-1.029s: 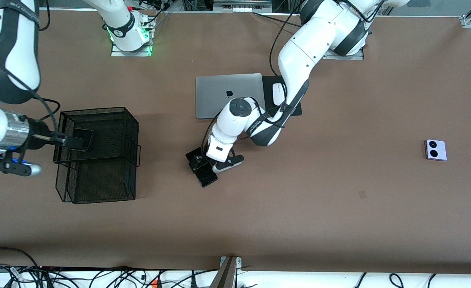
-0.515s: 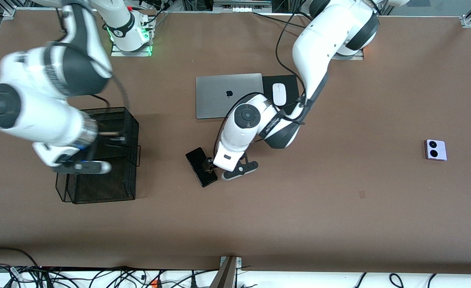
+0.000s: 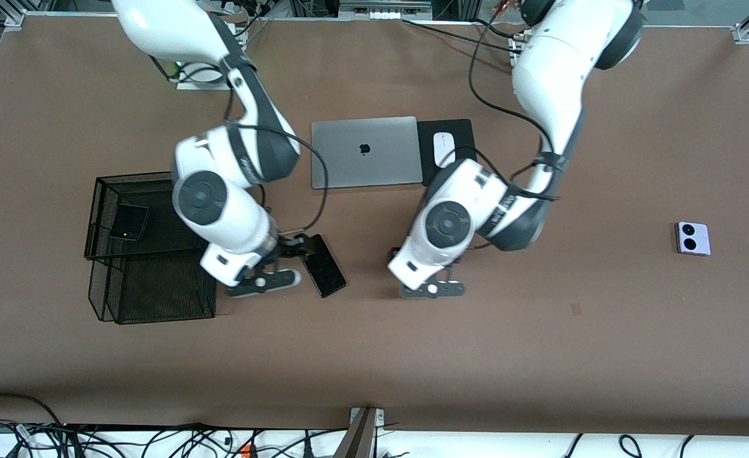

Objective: Place phones with both arms
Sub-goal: 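Reach the right gripper to the slab phone while the left gripper withdraws, then grasp the slab phone with the right gripper while the left grasps the white phone, then lower the slab phone into the mesh basket and open the right gripper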

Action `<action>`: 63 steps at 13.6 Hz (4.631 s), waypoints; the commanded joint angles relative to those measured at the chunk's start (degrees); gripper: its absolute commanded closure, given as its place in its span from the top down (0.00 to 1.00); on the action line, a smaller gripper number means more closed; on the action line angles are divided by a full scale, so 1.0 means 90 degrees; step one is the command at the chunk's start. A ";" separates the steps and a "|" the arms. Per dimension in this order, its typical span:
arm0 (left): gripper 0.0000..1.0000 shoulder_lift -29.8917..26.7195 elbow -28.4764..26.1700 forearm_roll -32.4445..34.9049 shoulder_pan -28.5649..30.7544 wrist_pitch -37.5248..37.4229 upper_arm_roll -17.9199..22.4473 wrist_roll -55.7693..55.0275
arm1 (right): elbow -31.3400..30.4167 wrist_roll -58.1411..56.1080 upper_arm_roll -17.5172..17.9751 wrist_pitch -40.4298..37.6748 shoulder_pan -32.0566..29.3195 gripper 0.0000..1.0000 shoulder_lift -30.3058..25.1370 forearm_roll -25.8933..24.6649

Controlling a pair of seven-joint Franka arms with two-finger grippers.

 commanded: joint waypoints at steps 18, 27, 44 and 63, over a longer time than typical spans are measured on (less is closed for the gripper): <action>1.00 -0.2960 -0.4503 0.1903 0.5372 0.2313 -0.0103 0.5901 | -0.0993 -0.1275 0.0131 0.1820 0.0430 1.00 0.0976 0.0130; 1.00 -0.2413 -0.5392 0.1562 0.6936 0.4053 -0.0230 0.6234 | -0.1286 -0.1304 0.0131 0.2201 0.0479 0.84 0.0976 0.0072; 1.00 -0.1974 -0.5627 0.1386 0.7152 0.4297 -0.0308 0.7172 | -0.1373 -0.1266 -0.2671 -0.0990 0.0421 0.00 -0.1405 0.0081; 1.00 -0.1525 -0.5617 0.1337 0.7347 0.5088 -0.0308 0.6381 | -0.4704 -0.0924 -0.2838 -0.0652 0.0479 0.00 -0.2930 0.0052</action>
